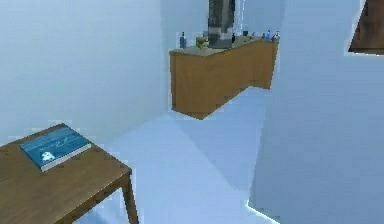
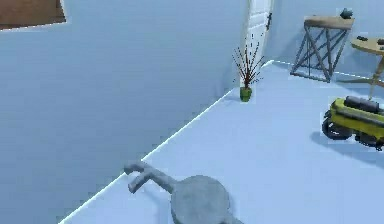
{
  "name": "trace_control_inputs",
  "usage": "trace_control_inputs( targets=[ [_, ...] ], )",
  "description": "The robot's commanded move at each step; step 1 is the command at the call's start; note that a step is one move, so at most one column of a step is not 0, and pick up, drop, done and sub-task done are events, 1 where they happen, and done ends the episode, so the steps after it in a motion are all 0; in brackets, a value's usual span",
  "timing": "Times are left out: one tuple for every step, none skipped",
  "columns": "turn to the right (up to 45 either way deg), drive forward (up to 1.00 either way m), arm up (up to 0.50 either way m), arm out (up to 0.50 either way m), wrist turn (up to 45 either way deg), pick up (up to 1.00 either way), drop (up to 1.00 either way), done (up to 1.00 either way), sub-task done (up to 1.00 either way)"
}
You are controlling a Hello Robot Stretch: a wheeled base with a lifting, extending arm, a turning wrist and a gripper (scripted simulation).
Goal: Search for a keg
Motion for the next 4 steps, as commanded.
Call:
trace_control_inputs(
  targets=[
    [0.0, 1.0, 0.0, 0.0, 0.0, 0.0, 0.0, 0.0, 0.0],
    [-15.0, 0.0, 0.0, 0.0, 0.0, 0.0, 0.0, 0.0, 0.0],
    [-3.0, 0.0, 0.0, 0.0, 0.0, 0.0, 0.0, 0.0, 0.0],
    [45.0, 0.0, 0.0, 0.0, 0.0, 0.0, 0.0, 0.0, 0.0]
  ],
)
